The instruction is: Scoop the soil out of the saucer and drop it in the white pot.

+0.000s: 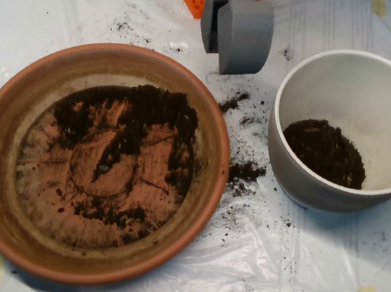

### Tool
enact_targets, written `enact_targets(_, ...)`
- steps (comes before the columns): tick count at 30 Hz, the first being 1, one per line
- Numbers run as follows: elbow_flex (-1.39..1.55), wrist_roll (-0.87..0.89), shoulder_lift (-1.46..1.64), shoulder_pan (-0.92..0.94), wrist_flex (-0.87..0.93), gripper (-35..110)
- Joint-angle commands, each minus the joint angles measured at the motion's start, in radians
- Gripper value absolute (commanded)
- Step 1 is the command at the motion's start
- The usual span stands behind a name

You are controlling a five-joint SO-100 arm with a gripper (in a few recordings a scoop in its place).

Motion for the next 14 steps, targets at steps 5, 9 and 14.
enact_targets(5, 0.198, 0.005, 0.336, -0.021, -0.009, 17)
enact_targets(9, 0.261, -0.003, 0.348, -0.112, -0.017, 18)
enact_targets(14, 0.364, 0.048, 0.348, -0.178, -0.078, 10)
